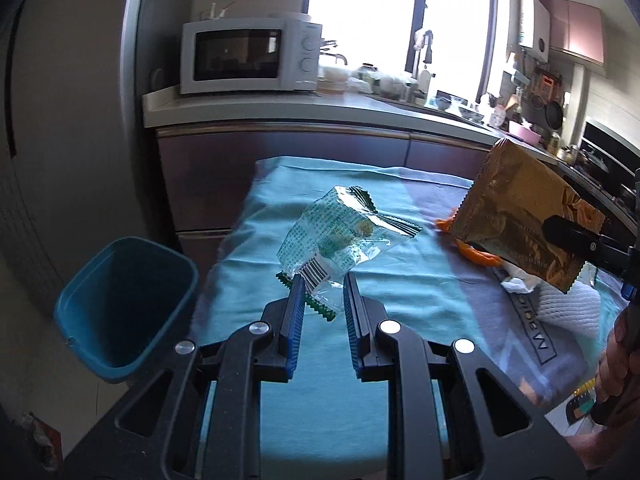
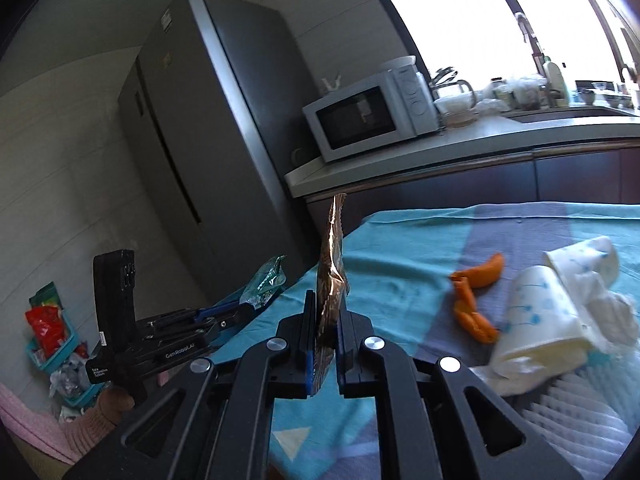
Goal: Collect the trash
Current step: 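Carry the wrapper and foil bag in both grippers over the teal bin, then open both grippers to drop the wrapper and foil bag into the bin, then withdraw both grippers from the bin back to the table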
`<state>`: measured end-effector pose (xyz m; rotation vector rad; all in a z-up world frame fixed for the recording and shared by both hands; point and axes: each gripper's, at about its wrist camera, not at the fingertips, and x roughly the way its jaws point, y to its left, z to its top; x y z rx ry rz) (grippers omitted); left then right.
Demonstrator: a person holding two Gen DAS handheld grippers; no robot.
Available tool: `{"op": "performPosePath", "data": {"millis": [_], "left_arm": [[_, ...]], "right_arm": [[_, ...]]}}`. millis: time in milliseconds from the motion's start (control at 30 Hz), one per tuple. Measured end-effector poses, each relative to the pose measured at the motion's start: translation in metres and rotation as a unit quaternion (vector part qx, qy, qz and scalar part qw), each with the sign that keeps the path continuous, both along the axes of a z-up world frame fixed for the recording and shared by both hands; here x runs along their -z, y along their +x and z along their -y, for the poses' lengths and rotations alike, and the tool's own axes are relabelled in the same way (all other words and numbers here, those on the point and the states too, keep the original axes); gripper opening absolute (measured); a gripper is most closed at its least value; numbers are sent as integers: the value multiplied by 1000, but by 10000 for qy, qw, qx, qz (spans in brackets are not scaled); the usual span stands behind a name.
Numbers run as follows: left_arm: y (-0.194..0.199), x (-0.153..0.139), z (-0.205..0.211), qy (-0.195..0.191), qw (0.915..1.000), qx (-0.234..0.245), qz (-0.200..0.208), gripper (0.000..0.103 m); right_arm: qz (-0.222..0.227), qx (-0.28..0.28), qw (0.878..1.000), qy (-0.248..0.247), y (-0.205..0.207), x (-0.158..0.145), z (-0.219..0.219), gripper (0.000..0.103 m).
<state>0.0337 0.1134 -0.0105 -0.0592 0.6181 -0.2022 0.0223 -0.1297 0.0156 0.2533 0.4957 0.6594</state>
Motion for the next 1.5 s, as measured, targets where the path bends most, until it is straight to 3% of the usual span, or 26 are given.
{"op": "performPosePath", "data": {"millis": [433, 800, 967, 1100, 1167, 1267, 1400, 1500], "left_arm": [[27, 17, -125, 374, 9869, -1556, -187, 20], [81, 64, -178, 366, 9771, -1939, -801, 20], [104, 82, -192, 265, 9734, -2016, -1058, 20], [101, 98, -193, 186, 9718, -2036, -1175, 23], [107, 99, -193, 154, 9708, -2058, -1221, 25], [106, 102, -195, 156, 9715, -2045, -1186, 31], [92, 101, -191, 221, 9724, -2056, -1079, 41], [79, 97, -188, 187, 9725, -2090, -1011, 42]], "right_arm": [[-483, -1529, 9869, -183, 82, 0, -152, 7], [-1386, -1963, 9694, -500, 129, 35, -239, 7], [-1790, -1972, 9612, -716, 144, 52, -263, 9], [-2007, -1930, 9564, -879, 147, 63, -276, 11], [-2083, -1876, 9553, -942, 148, 67, -280, 18], [-2065, -1819, 9568, -941, 145, 66, -278, 29], [-1920, -1739, 9620, -860, 137, 59, -266, 30], [-1766, -1707, 9663, -764, 127, 51, -252, 31]]}}
